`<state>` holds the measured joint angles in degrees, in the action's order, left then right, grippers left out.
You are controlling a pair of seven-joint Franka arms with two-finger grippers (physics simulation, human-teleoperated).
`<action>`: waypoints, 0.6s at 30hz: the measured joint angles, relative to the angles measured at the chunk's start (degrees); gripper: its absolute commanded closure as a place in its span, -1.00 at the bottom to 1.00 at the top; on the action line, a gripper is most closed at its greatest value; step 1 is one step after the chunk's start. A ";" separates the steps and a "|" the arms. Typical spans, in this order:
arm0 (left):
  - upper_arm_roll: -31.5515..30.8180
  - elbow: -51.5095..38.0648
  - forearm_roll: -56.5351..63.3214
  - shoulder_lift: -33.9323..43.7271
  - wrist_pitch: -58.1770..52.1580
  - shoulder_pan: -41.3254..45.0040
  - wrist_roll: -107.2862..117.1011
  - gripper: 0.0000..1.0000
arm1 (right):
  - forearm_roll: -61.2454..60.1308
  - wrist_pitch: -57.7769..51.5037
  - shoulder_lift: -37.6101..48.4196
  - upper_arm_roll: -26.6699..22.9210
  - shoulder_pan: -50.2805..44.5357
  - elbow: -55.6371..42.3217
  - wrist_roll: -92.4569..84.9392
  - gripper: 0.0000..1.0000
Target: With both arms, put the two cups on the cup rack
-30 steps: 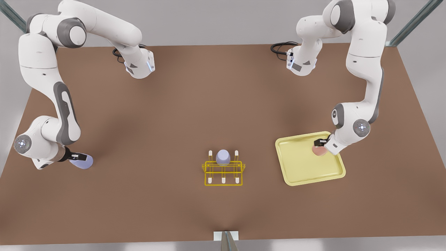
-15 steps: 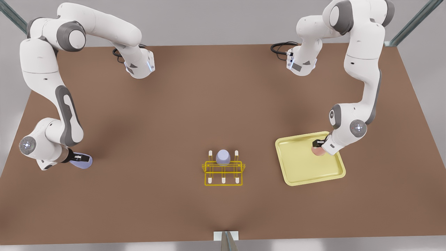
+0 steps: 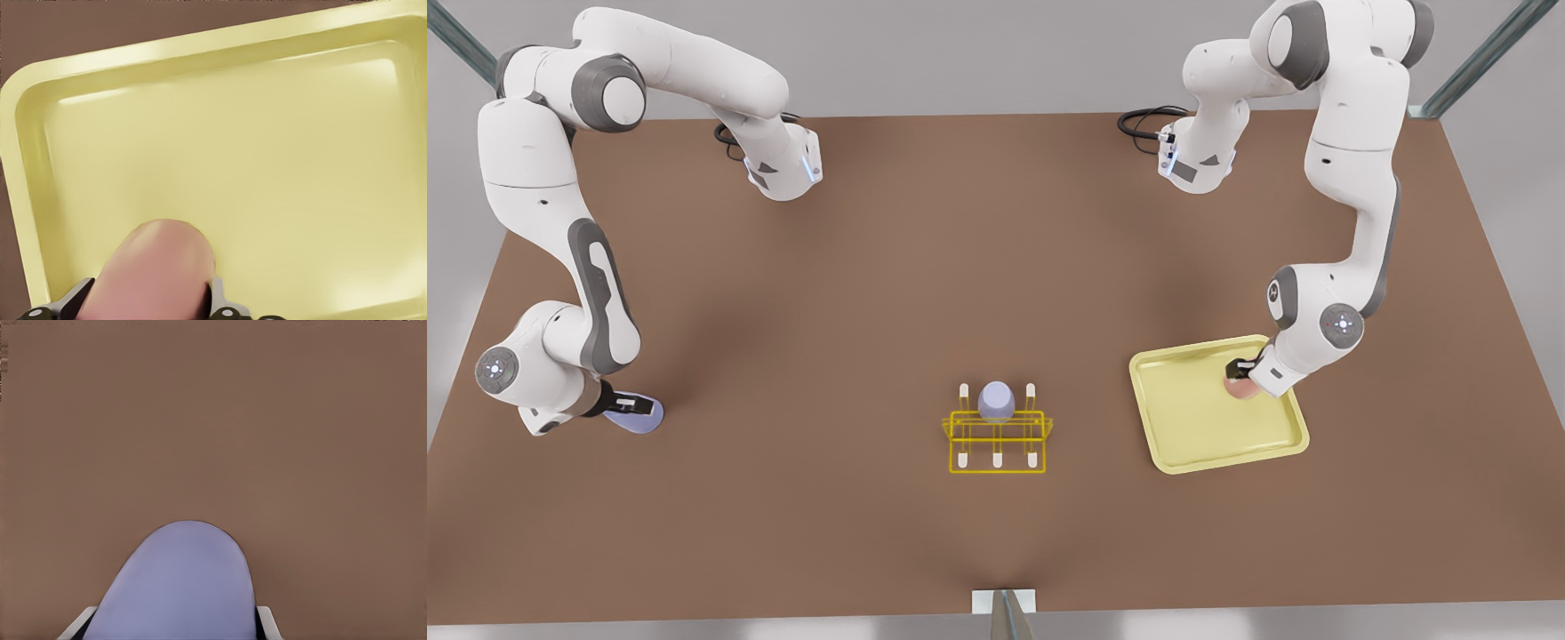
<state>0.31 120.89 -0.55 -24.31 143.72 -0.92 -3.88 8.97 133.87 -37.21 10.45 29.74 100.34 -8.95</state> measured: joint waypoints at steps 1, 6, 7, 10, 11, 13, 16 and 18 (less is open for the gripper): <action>-0.14 -0.01 0.03 0.13 0.03 -0.04 0.09 -0.66 | 0.01 -0.03 -0.01 0.00 -0.01 -0.07 -0.05 -0.62; -1.07 -1.33 0.09 2.87 -1.32 1.68 1.28 -0.66 | 0.02 -0.21 -0.02 0.15 -0.07 -0.53 -0.30 -0.62; -2.03 -3.05 0.11 3.10 -2.35 2.15 1.84 -0.66 | 0.02 -0.24 0.00 0.24 -0.09 -0.66 -0.35 -0.62; -8.21 -15.74 0.29 0.02 -8.91 2.64 4.99 -0.66 | 0.06 -0.78 0.20 1.70 -0.26 -2.15 -0.49 -0.62; -10.27 -19.56 0.37 -1.49 -11.01 2.75 6.45 -0.66 | 0.07 -1.00 0.27 2.81 -0.30 -2.60 -0.53 -0.62; -13.31 -25.36 0.49 -3.76 -14.27 3.42 9.49 -0.66 | 0.09 -1.35 0.40 5.55 -0.36 -3.13 -0.61 -0.62; -14.64 -36.78 0.53 -9.19 -17.53 6.85 14.24 -0.66 | 0.11 -1.70 0.68 10.52 -0.35 -3.65 -0.71 -0.62; -14.87 -45.51 0.47 -14.39 -18.93 8.59 17.54 -0.67 | 0.14 -1.85 0.79 14.69 -0.38 -4.14 -0.72 -0.62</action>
<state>-14.55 75.39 -0.08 -38.69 124.79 7.66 13.66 9.11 132.02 -36.42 25.15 29.36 96.20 -9.67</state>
